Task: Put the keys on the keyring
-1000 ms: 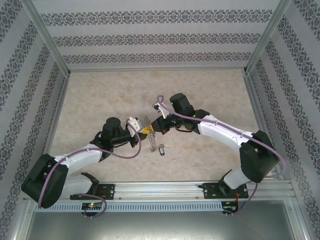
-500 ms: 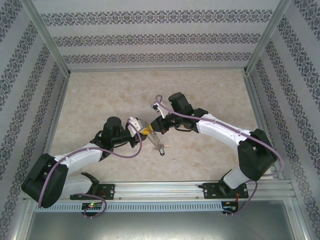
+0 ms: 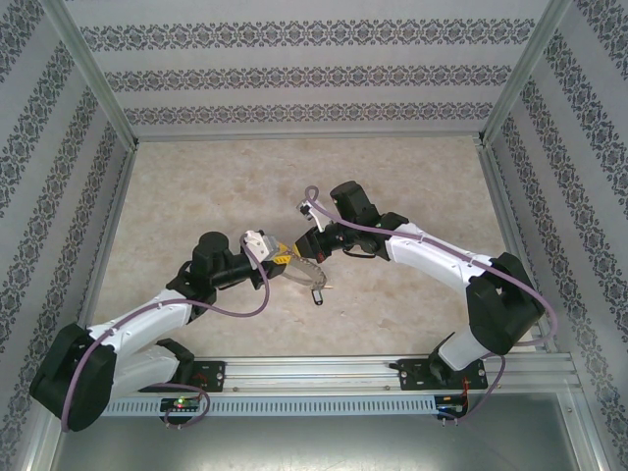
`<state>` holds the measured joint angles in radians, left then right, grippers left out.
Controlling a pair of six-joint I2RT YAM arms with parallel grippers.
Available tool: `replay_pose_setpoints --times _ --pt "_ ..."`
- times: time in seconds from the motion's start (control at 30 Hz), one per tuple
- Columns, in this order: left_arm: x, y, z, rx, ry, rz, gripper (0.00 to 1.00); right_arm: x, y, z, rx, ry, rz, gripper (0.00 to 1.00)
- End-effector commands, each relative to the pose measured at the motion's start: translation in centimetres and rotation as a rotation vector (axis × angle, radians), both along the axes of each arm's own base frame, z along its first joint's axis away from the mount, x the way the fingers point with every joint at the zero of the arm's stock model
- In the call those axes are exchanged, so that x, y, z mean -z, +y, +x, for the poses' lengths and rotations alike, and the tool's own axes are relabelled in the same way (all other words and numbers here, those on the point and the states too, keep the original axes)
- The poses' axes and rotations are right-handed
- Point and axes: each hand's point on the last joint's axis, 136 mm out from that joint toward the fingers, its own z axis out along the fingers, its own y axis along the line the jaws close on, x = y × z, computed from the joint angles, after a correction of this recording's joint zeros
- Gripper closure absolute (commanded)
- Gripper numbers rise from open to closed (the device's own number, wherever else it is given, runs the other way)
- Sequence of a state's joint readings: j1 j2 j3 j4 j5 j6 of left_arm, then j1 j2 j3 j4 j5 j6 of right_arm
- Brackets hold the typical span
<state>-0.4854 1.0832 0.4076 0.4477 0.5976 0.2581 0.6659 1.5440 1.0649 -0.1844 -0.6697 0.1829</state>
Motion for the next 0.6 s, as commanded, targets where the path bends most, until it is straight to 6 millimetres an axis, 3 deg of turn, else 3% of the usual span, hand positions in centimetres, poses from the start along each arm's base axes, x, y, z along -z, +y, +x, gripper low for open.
replay_pose_setpoints --times 0.0,0.57 --pt "0.7 -0.1 -0.8 0.021 0.023 0.011 0.74 -1.1 0.4 0.2 -0.009 -0.034 0.026 1.0" --pt "1.7 -1.7 -0.2 0.017 0.026 0.054 0.73 -1.2 0.1 0.6 0.014 -0.03 0.029 1.0"
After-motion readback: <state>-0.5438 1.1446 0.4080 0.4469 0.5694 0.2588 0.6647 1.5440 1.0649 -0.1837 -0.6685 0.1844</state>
